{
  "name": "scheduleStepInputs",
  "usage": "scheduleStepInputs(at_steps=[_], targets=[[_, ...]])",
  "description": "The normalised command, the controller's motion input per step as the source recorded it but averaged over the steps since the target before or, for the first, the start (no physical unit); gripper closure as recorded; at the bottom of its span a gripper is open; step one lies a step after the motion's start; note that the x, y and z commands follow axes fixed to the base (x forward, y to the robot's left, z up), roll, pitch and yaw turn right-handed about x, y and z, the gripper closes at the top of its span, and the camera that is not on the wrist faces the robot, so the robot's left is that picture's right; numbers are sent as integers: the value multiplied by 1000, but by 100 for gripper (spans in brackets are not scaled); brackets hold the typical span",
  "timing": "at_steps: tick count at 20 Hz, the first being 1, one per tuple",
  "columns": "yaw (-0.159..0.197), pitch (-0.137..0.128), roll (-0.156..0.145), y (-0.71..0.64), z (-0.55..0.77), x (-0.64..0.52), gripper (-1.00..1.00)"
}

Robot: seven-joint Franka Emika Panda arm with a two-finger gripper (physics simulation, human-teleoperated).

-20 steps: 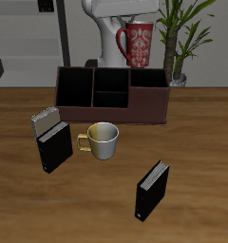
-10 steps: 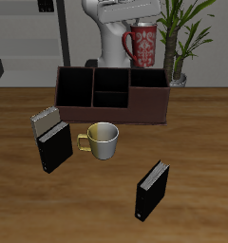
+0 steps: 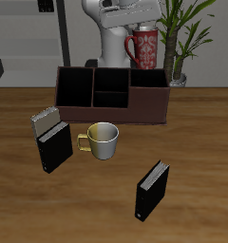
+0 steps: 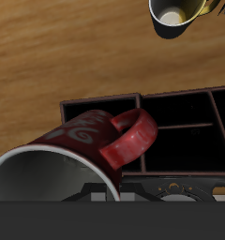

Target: Place the red mug into the back desk caddy's right compartment and place the left black book into the back desk caddy's back compartment and place the right black book into the back desk caddy's front compartment

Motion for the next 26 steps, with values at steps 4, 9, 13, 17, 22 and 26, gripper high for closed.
scheduleStepInputs(at_steps=[4, 9, 13, 17, 22, 26], targets=[[-3, 68, -20, 35, -262, 161, 100], [31, 67, -32, 30, -268, 37, 100], [99, 46, -35, 99, -252, -64, 100], [84, 35, -4, 92, -181, -63, 100], [101, 25, -20, 110, -159, -42, 100], [89, 39, 8, 5, -177, -7, 100]])
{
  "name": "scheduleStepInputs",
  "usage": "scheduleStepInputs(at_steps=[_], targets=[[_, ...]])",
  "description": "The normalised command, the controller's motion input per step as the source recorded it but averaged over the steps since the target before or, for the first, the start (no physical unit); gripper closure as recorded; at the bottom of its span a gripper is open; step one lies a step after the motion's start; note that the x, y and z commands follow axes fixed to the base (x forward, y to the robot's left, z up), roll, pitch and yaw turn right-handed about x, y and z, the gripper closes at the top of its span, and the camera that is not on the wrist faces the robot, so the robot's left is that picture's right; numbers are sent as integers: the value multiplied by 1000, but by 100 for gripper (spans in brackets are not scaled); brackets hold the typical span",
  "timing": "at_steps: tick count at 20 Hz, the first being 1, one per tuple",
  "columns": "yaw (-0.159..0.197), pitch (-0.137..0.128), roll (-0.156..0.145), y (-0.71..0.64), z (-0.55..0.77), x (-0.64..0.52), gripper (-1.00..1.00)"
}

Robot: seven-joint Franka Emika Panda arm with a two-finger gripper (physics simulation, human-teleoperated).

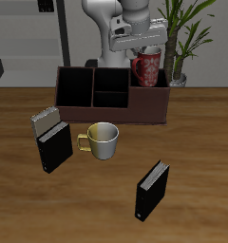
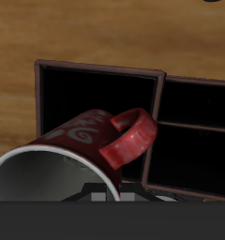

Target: Place the red mug into the back desk caddy's right compartment and place the left black book into the back desk caddy's back compartment and place the right black book into the back desk caddy's front compartment

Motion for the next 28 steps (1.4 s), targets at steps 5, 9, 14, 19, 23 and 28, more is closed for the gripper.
scheduleStepInputs(at_steps=[5, 9, 14, 19, 23, 28], targets=[[75, 39, -44, -102, -188, 91, 100], [66, 15, -19, -55, -148, 84, 100], [115, 71, -42, -41, -386, 145, 100], [84, 38, 26, 118, -221, -97, 100], [28, 31, 36, 74, -134, -32, 100], [-17, 64, 1, -20, -58, -8, -100]])
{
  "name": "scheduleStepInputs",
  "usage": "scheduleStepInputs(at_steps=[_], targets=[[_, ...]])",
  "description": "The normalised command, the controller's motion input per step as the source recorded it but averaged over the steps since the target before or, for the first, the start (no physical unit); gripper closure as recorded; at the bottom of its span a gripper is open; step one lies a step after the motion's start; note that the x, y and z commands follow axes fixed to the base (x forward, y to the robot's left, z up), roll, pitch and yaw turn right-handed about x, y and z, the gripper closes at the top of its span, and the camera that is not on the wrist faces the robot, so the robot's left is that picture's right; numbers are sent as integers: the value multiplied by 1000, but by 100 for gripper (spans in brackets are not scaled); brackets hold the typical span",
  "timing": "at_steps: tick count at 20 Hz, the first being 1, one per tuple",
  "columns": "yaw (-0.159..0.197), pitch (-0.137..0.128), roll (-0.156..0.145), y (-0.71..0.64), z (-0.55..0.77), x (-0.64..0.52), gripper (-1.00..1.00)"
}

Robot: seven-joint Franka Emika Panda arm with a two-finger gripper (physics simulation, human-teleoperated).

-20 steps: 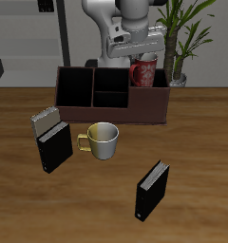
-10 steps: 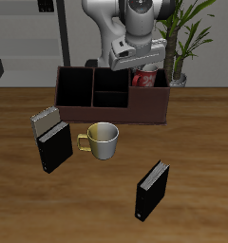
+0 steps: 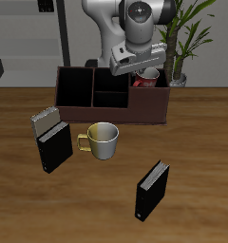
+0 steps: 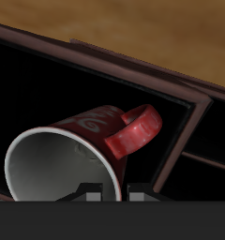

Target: Place the red mug into the back desk caddy's right compartment and place the left black book into the back desk caddy's back compartment and place the right black book into the back desk caddy's front compartment

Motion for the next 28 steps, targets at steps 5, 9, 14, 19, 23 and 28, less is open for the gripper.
scheduleStepInputs(at_steps=[5, 9, 14, 19, 23, 28], targets=[[-12, -51, -6, -19, 217, 74, -100], [-58, -95, -66, -165, 410, 331, -100], [-62, -129, -127, -304, 583, 556, -100], [-122, -115, -86, -500, 574, 618, -100], [-95, -72, -84, -522, 356, 682, -100], [-63, -85, -105, -622, 248, 730, -100]])
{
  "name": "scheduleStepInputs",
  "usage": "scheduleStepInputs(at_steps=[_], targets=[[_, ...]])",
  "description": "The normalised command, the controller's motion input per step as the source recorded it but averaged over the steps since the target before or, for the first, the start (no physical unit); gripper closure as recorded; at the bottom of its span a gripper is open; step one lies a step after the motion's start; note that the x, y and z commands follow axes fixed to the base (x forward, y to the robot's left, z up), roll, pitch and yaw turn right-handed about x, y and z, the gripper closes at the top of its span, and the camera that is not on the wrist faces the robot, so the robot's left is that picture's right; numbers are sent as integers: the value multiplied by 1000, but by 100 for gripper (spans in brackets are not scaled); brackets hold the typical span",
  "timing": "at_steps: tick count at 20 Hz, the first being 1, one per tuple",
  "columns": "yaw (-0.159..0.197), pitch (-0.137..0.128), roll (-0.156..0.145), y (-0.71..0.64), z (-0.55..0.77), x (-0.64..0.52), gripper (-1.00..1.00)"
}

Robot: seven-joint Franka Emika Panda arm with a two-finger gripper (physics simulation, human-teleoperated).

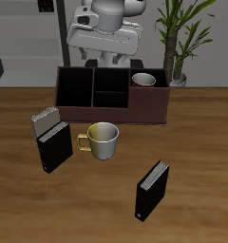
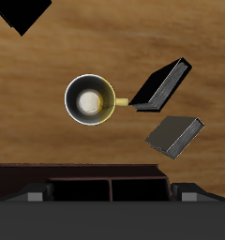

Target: Place the red mug into the back desk caddy's right compartment and place the left black book into the back desk caddy's back compartment and place the right black book into the back desk caddy's front compartment

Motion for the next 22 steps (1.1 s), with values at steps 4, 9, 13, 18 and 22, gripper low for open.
scheduleStepInputs(at_steps=[4, 9, 13, 18, 22], targets=[[9, -54, 11, -249, 40, 311, -100], [-26, -74, -5, -161, 137, 256, -100], [-13, -47, -43, -145, 105, 442, -100], [-12, 49, 45, 44, 21, 307, -100], [21, -16, -57, 114, 90, 380, -100]])
